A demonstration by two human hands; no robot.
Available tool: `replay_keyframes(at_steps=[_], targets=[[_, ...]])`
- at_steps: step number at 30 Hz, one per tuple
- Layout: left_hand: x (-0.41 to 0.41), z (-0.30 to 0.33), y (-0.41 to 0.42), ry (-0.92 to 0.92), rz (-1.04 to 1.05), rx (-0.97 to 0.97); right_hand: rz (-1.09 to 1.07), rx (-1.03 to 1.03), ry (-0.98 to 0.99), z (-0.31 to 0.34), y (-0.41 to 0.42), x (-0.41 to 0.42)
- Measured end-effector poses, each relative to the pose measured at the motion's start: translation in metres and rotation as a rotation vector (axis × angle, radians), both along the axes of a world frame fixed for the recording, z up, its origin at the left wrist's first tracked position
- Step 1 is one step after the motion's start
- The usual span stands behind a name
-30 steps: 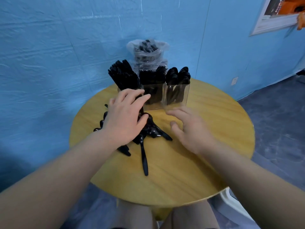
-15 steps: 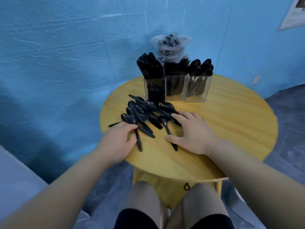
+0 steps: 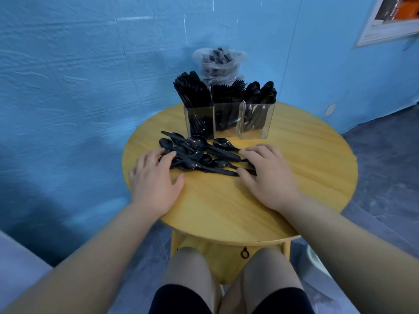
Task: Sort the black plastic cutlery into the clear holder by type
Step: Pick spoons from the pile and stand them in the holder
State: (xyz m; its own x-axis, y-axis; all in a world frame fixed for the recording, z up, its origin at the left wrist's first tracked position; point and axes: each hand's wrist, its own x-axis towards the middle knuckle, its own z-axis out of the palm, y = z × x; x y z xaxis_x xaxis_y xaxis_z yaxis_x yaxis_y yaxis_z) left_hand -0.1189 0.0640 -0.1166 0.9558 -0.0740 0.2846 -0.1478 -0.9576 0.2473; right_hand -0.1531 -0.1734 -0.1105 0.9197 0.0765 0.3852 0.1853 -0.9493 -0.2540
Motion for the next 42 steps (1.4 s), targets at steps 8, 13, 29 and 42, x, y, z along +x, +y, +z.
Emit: replay_keyframes(at_steps=[8,13,29,42], targets=[[-0.003,-0.003,0.004,0.094,-0.203,-0.014,0.092,-0.060,-0.034,-0.008,0.033,0.003],[-0.004,0.000,-0.016,0.109,-0.365,-0.127,0.079,-0.045,-0.049,-0.009,0.033,0.002],[-0.003,-0.004,-0.023,0.082,-0.266,-0.267,-0.162,0.222,-0.048,-0.001,0.016,0.007],[-0.005,-0.001,-0.022,0.044,-0.261,-0.366,-0.050,0.063,0.134,0.001,0.023,0.002]])
